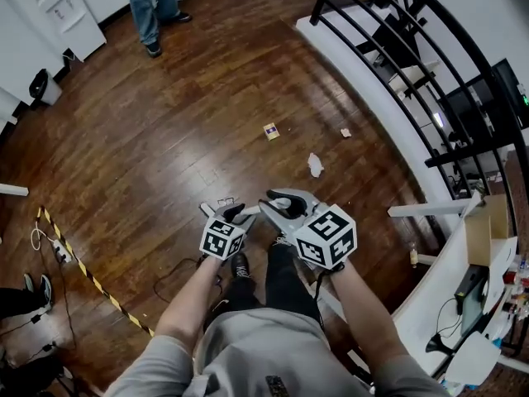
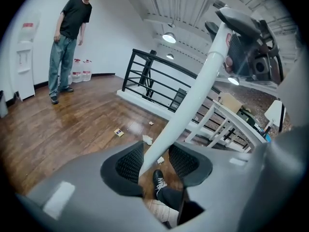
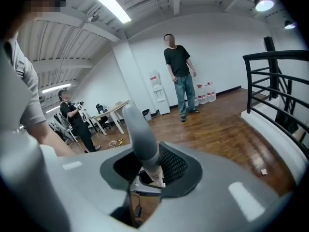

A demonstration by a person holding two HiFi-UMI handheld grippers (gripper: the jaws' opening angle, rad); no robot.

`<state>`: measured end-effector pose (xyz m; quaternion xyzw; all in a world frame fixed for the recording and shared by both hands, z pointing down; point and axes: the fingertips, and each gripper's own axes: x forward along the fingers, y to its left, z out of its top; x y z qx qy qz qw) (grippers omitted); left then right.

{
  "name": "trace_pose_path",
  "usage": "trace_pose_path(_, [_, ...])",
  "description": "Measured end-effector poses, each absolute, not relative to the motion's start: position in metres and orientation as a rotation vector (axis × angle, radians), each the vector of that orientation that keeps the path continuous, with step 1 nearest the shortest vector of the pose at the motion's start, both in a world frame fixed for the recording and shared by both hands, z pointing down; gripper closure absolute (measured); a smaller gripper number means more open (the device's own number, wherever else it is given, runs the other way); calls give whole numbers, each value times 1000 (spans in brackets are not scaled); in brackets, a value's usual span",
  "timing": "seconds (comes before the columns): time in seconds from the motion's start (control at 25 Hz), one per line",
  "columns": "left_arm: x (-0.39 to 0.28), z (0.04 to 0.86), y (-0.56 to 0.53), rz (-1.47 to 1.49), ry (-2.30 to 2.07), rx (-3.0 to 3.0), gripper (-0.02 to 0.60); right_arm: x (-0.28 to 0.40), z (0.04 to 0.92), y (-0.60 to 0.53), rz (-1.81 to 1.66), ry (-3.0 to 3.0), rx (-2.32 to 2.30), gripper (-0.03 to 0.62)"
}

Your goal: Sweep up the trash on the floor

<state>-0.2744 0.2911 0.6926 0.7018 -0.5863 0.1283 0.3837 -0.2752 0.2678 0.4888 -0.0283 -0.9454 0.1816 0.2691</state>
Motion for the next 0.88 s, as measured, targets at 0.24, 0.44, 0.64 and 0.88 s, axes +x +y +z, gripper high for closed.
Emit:
trace_pose_path(0.24, [-261, 703, 203, 332, -1493, 1773, 413, -261, 498, 184, 386, -2535, -64, 505])
trace_pose_path(0.44, [-241, 703, 126, 358, -1449, 1818, 412, -238, 498, 107, 392, -2525, 11, 503])
trace_pose_path(0.64, [-211, 692, 40, 343, -1412, 1902, 410, -208, 485, 34, 372, -2541, 136, 503])
trace_pose_path(0.88, [-161, 684, -52, 372, -1301, 2023, 410, -162, 478, -45, 370, -2535, 301, 503])
